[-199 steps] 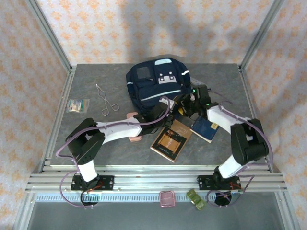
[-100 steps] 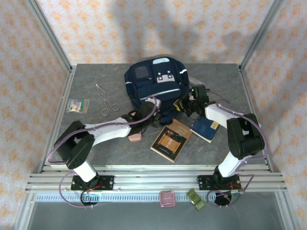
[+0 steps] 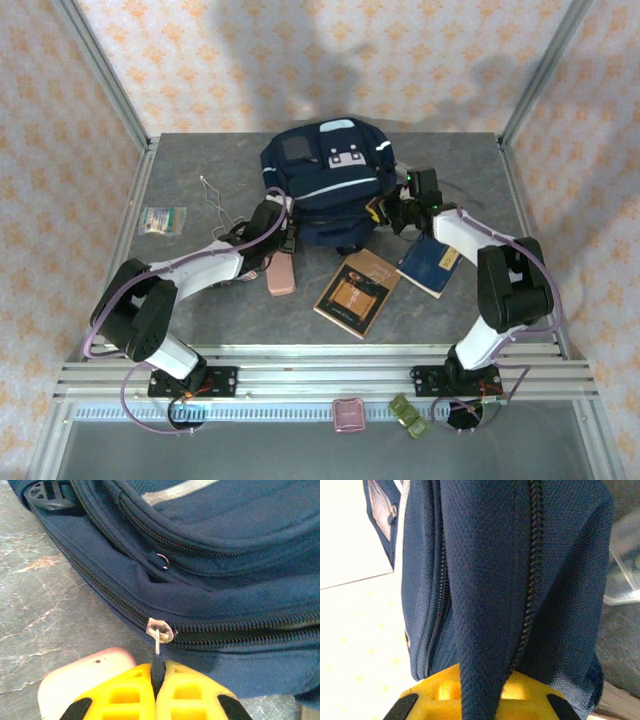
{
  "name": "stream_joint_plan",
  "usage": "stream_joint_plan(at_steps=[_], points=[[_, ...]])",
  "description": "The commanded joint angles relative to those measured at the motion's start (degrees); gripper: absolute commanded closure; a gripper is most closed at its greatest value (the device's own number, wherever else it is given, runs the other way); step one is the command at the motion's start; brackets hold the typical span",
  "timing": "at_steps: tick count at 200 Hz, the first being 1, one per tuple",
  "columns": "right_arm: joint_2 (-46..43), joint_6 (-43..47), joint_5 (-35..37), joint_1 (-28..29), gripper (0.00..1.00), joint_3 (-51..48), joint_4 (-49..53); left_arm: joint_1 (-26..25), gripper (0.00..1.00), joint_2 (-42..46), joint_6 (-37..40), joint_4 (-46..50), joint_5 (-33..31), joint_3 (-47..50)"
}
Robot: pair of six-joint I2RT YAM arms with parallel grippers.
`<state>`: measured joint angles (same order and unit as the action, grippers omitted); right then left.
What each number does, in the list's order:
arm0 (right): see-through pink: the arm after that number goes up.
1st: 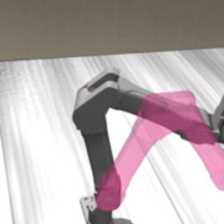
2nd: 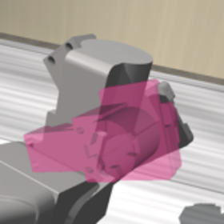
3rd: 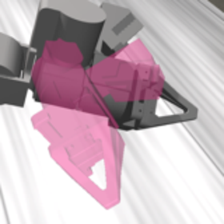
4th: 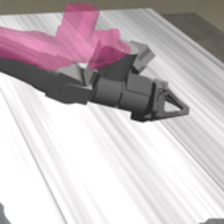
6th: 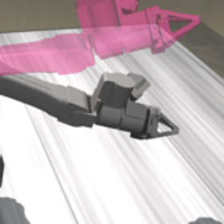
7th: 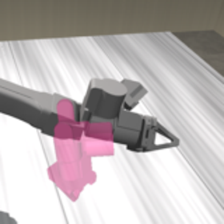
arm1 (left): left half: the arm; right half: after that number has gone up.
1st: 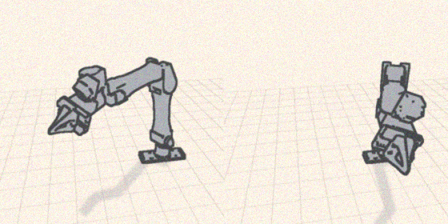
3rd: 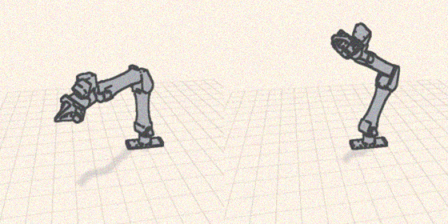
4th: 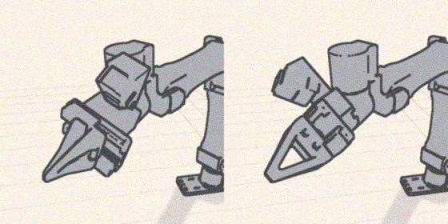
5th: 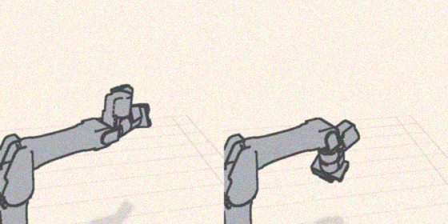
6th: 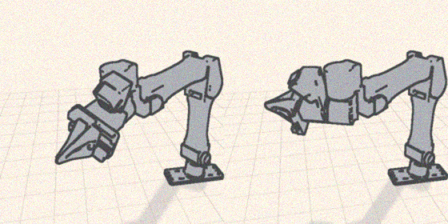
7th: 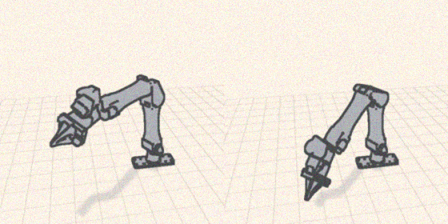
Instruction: Pack books, pencil case, and school supplies into a backpack
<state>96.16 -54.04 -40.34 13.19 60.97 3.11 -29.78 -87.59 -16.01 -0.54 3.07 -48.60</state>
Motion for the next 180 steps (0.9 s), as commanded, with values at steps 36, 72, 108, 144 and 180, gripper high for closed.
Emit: stream_joint_plan(at_steps=[36, 72, 108, 144, 180], points=[[9.2, 7.6, 8.9, -2.4, 0.52, 18.9, 8.6, -10.9, 1.0, 0.2, -3.4, -4.2, -3.4, -3.6], [3.2, 9.1, 8.7, -2.4, 0.36, 13.2, 11.9, -12.9, 1.0, -6.9, -5.5, -8.0, -3.3, -8.5], [-8.4, 7.5, 6.6, -2.2, 0.36, -0.2, 11.6, -14.1, 1.0, -10.2, -5.1, -7.8, -2.7, -11.5], [-16.5, 3.6, 5.9, 0.3, 0.31, -8.7, 10.2, -14.5, 1.0, -11.1, -5.0, -7.8, -2.9, -11.7], [-13.7, -1.7, 5.1, 5.6, 0.31, -11.0, 3.3, -15.3, 1.0, -11.0, -4.7, -8.2, -2.4, -11.8]])
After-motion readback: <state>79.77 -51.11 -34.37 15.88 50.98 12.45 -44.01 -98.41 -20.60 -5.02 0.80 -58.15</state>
